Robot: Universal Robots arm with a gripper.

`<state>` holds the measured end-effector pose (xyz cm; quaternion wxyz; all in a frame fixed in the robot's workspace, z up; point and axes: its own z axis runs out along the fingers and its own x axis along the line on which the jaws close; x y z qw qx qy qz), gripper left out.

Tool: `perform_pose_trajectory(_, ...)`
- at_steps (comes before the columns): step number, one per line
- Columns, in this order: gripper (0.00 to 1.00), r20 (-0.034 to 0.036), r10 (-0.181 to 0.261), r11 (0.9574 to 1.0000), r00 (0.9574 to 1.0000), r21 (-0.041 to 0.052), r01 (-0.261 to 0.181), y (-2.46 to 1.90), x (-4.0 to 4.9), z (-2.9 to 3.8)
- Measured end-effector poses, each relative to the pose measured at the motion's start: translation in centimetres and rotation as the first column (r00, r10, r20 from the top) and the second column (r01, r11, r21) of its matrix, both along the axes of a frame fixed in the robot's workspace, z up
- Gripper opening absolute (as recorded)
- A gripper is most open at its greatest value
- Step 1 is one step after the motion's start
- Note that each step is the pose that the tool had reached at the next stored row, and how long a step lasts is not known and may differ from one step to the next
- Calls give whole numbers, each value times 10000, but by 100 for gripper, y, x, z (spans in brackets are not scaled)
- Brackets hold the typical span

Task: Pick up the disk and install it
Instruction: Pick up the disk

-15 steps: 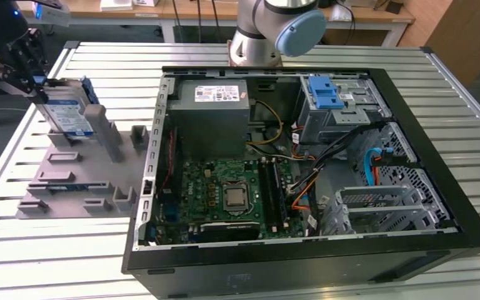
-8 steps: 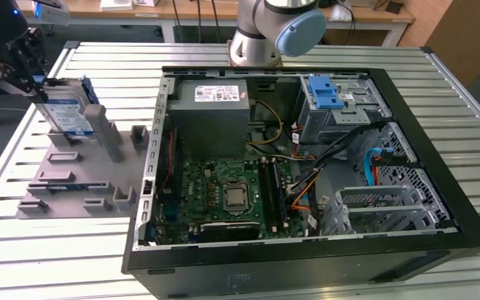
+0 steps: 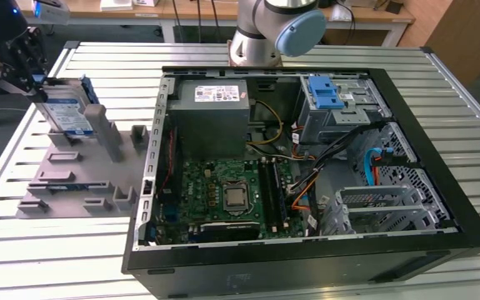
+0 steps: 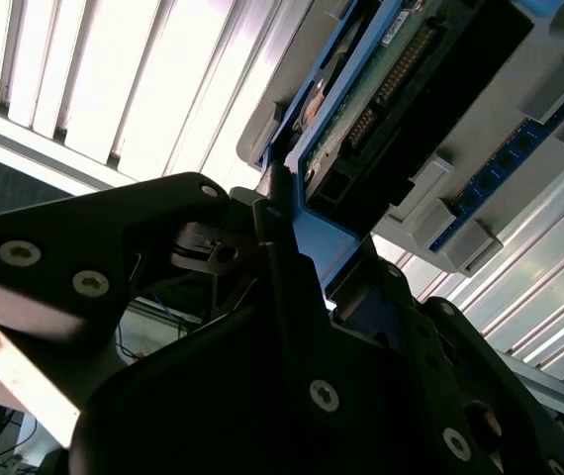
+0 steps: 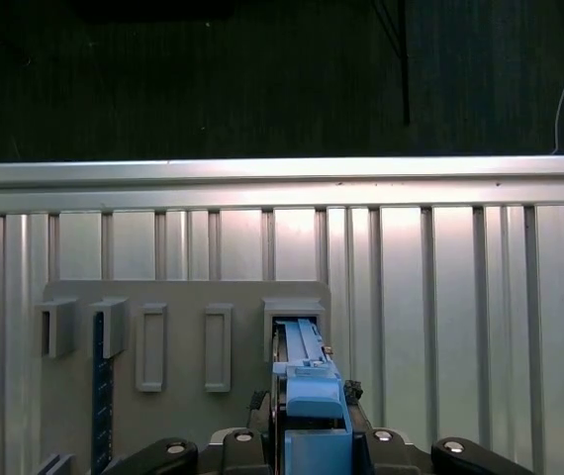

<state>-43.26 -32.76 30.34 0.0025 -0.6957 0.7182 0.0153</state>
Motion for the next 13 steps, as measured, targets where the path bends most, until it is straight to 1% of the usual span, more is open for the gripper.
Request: perform_pose_trajectory(13, 36, 0, 0, 10000, 10000, 87, 0, 0, 0, 17)
